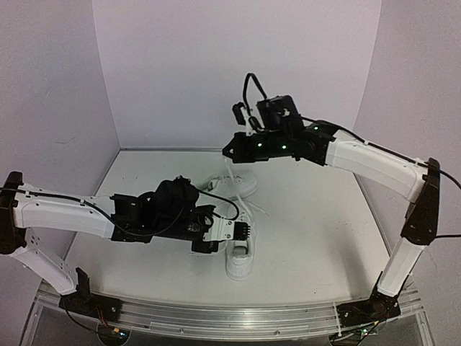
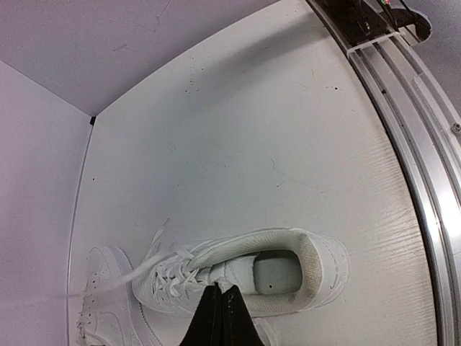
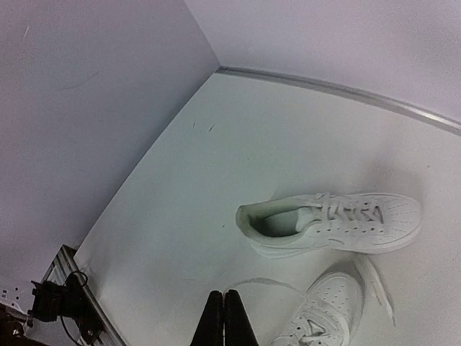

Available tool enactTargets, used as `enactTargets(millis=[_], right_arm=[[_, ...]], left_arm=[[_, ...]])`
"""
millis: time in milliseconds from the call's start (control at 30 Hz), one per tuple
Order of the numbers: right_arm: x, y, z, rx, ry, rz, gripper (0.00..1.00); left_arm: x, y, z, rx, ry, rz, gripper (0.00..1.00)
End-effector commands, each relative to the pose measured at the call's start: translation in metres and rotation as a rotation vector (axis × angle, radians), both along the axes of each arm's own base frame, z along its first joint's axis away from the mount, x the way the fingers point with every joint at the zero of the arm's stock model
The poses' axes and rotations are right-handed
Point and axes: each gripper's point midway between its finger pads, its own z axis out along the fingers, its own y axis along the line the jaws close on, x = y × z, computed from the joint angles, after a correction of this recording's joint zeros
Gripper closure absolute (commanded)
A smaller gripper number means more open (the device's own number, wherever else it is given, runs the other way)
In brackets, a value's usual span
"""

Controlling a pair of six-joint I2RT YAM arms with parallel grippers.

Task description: Tie the shoes

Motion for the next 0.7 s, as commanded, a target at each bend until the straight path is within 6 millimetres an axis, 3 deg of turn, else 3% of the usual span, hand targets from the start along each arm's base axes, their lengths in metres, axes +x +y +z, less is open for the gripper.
enactTargets(millis=[0,133,267,567,667], right_arm=[[-0.047,0.065,0.018,0.067,0.008,0.232,1.00],[-0.085,0.110,0.024,0.114,0.034,0.364,1.00],[-0.113,0.138,0.022,0.136,0.066,0.453,1.00],[-0.193,0.167,0.024,0.155,0.119,0.633,1.00],[-0.203,0.168,0.016,0.146,0.151,0.655,0.98]], left_arm=[[-0.001,0.001,0.001,0.052,-0.101,0.015,1.00],[-0.009,-0.001,-0.009,0.093,-0.119,0.007,1.00],[-0.014,-0.003,-0.015,0.109,-0.123,0.001,1.00],[-0.018,-0.003,-0.020,0.125,-0.125,0.003,1.00],[-0.020,-0.004,-0.020,0.130,-0.130,-0.001,1.00]])
